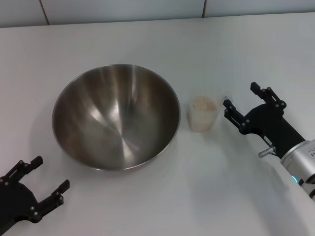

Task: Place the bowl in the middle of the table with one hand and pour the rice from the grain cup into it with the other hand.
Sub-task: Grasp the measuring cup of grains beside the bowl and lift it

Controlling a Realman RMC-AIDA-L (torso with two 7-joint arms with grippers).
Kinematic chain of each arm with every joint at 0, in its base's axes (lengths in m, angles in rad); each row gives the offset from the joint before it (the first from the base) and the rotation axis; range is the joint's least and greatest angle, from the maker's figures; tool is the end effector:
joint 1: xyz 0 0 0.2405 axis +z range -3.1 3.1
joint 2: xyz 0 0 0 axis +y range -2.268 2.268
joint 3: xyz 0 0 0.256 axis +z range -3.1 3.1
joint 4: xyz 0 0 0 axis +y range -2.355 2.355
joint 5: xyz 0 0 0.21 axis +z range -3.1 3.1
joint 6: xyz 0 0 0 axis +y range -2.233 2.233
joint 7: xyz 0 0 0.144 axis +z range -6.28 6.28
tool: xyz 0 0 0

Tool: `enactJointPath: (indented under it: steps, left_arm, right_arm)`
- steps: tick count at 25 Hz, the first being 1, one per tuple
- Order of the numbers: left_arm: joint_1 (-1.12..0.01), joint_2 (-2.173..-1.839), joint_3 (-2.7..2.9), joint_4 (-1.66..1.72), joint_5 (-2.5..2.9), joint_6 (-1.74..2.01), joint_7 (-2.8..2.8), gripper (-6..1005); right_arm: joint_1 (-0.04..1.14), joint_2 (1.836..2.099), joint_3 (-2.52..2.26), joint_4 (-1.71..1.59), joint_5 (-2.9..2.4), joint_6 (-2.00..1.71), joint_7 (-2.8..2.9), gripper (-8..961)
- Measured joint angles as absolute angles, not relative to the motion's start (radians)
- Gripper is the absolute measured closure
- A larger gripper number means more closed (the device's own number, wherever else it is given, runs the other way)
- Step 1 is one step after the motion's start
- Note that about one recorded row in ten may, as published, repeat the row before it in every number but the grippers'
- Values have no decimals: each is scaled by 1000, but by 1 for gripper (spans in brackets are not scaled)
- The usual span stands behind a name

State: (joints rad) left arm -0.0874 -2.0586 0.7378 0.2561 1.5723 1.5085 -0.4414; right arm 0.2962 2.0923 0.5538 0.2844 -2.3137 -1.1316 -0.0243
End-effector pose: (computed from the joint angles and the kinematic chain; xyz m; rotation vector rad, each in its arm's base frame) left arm -0.3732 0.1768 -0.0281 -2.2735 -0.3974 -0.6302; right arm 0.3181 0.2708 -0.0792 -1.9069 0.4407 0.5861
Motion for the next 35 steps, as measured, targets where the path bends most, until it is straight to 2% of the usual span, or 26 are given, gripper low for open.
enactJointPath:
  steps: [15,20,25,35]
  left_arm:
    - [-88,-2059,738,251,1572,1510,-438,164]
    - [-89,-2059,738,252,1572,1510,-438,164]
    - [-87,-2058,738,254,1572,1509,-439,165]
    - [-86,-2057,738,257,1572,1527,-443,164]
  right_arm:
    - [327,2092,555,289,-2313,-1091,-27,195]
    - [327,2092,550,290,-2313,-1096,-28,280]
    - [330,2092,551,290,-2313,-1095,-29,516]
    - [327,2092,554,290,-2313,-1099,-29,710]
